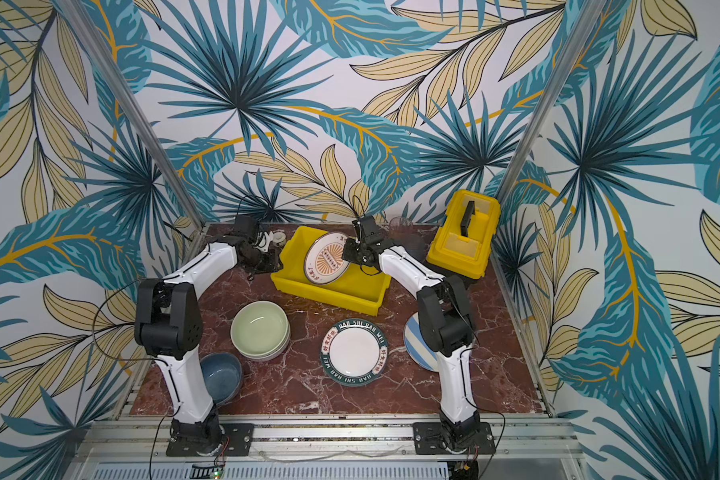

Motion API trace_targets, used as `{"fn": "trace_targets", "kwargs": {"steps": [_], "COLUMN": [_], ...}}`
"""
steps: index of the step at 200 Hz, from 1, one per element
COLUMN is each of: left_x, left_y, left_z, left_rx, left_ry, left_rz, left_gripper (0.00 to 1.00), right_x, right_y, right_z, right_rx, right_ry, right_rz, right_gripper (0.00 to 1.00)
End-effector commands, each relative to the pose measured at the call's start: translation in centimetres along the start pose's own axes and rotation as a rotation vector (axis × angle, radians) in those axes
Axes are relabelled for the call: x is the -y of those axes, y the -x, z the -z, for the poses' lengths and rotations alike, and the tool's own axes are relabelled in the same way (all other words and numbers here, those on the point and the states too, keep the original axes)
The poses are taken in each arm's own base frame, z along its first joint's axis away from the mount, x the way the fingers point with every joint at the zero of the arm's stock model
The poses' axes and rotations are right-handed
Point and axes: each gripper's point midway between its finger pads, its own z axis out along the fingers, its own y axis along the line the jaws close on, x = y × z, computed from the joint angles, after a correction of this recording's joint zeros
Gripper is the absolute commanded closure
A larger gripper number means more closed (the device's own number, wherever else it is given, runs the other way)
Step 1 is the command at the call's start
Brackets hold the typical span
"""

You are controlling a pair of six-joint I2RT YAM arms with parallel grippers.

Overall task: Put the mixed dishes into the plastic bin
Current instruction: 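Lower the sunburst plate into the yellow bin and open both grippers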

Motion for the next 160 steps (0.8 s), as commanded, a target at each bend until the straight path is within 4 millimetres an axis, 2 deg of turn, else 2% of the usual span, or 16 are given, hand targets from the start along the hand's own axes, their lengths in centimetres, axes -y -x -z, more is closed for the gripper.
{"fn": "trace_targets", "kwargs": {"steps": [1, 40, 120, 123, 143, 160], "left_x": [-0.1, 0.3, 0.6, 0.6, 0.7, 0.9], "left_y": [-0.2, -0.9, -3.8, -3.9, -4.3, -4.6], "left_z": [0.0, 0.4, 2.2, 2.3, 2.6, 2.8], "left_rx": [-0.020, -0.036, -0.066, -0.067, -0.066, -0.070], "left_ry": [-0.011, -0.034, -0.047, -0.047, -0.052, -0.065], "left_rz": [0.000, -0.001, 0.017, 0.018, 0.004, -0.015], "left_gripper": [0.65, 0.74, 0.82, 0.82, 0.82, 0.87], "right_x": [-2.3, -2.2, -1.9, -2.3, -2.5, -2.6], "right_y": [1.1, -0.1, -1.9, -1.4, -1.7, -2.0], "right_z": [-0.2, -1.3, -2.4, -2.5, -2.9, -3.2], "right_rx": [0.040, 0.009, -0.041, -0.018, -0.029, -0.043], "right_ry": [0.073, 0.076, 0.090, 0.111, 0.124, 0.134], "right_rz": [-0.011, -0.018, -0.048, -0.048, -0.054, -0.062], "right_gripper": [1.00, 1.00, 1.00, 1.00, 1.00, 1.00]}}
